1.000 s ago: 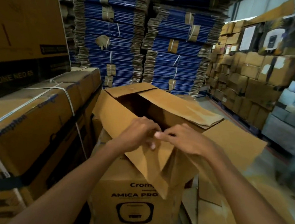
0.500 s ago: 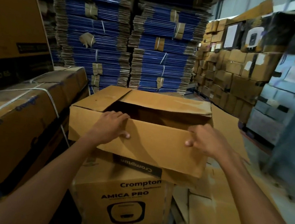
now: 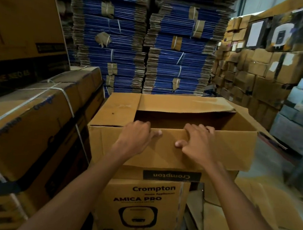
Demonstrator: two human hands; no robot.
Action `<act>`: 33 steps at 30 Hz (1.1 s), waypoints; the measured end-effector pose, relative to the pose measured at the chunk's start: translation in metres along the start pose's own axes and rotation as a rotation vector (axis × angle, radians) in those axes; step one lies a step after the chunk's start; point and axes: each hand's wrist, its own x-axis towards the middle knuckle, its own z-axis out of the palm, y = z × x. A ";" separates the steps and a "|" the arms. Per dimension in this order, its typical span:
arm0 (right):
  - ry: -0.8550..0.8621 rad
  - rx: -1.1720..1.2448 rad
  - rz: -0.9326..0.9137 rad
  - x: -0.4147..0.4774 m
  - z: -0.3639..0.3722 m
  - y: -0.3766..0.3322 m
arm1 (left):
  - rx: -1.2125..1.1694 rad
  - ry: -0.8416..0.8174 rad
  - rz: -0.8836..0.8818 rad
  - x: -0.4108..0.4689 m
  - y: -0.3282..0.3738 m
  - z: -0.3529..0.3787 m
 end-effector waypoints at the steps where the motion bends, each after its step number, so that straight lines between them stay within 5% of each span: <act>1: 0.016 0.005 -0.005 -0.002 0.002 0.001 | 0.009 0.032 -0.013 0.000 -0.002 -0.004; 7: 0.063 0.022 -0.045 -0.009 0.005 0.004 | 0.441 0.296 -0.041 0.012 -0.034 -0.049; 11: 0.084 0.016 -0.061 -0.009 0.009 0.003 | 0.581 0.225 -0.209 0.014 -0.079 -0.068; 18: 0.064 0.028 -0.043 -0.008 0.010 0.000 | 0.116 -0.147 -0.592 0.013 -0.118 -0.037; 22: 0.012 0.008 -0.040 -0.006 0.006 0.000 | -0.270 -0.126 -0.701 0.017 -0.112 -0.021; 25: -0.103 -0.020 -0.025 0.001 -0.012 -0.006 | -0.228 -0.022 -0.759 0.021 -0.100 -0.015; 29: -0.417 0.010 0.135 0.036 -0.036 -0.019 | -0.154 0.052 -0.741 0.015 -0.097 -0.007; 33: -0.738 0.074 0.102 0.078 -0.035 -0.029 | -0.178 0.066 -0.738 0.010 -0.102 -0.005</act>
